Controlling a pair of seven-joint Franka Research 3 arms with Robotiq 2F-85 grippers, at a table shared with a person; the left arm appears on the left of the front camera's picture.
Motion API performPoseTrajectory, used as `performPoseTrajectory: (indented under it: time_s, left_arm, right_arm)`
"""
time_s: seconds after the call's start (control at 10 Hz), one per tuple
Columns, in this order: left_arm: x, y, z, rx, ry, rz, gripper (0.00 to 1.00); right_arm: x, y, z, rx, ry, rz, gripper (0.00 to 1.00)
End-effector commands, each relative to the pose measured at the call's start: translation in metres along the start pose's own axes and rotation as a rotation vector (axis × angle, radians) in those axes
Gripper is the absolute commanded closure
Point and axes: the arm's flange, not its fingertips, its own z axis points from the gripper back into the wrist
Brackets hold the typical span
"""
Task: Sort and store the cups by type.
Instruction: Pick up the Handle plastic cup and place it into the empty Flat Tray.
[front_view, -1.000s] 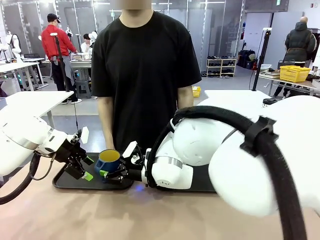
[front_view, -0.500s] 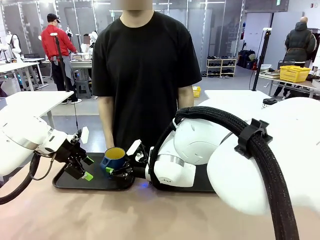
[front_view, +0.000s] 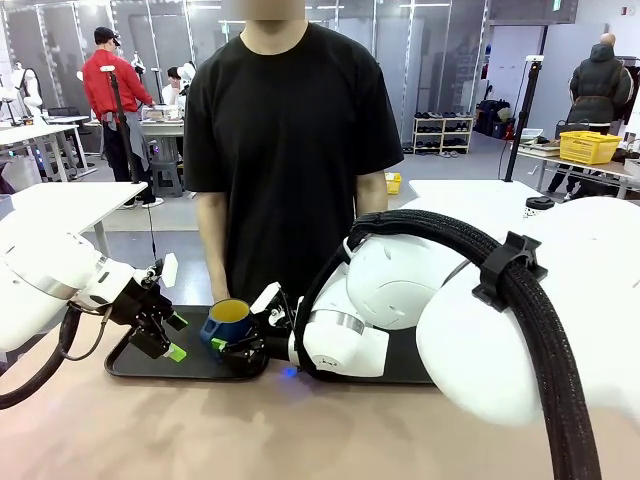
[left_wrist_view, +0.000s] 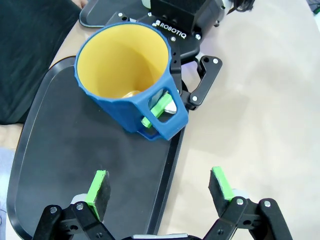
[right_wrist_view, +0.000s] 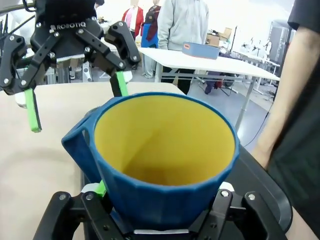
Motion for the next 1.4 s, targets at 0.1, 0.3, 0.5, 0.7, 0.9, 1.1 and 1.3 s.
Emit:
performPoseTrajectory:
  time_s: [0.1,0.3,0.5,0.7,0.9,1.1,1.3]
  left_arm:
    - [0.001,0.001,0.001,0.004,-0.001,-0.007,0.0]
    - [0.001,0.001,0.001,0.004,-0.001,-0.007,0.0]
    - [0.001,0.001,0.001,0.004,-0.001,-0.007,0.0]
    - [0.001,0.001,0.001,0.004,-0.001,-0.007,0.0]
    - [0.001,0.001,0.001,0.004,-0.001,-0.007,0.0]
    - [0.001,0.001,0.001,0.004,-0.001,-0.007,0.0]
    - [0.001,0.001,0.001,0.004,-0.001,-0.007,0.0]
  right_arm:
    - [-0.026,0.04,-0.011,-0.063,0.017,0.036,0.26]
    - [-0.029,0.041,-0.012,-0.062,0.037,0.022,0.26]
    - [-0.029,0.044,-0.01,-0.065,0.046,0.014,0.26]
    - [-0.027,0.047,-0.008,-0.067,0.045,0.013,0.06]
    - [-0.026,0.048,-0.007,-0.071,0.044,0.014,0.0]
    - [-0.007,0.005,-0.009,-0.026,0.048,-0.025,0.0]
    - [-0.007,0.005,-0.009,-0.026,0.048,-0.025,0.0]
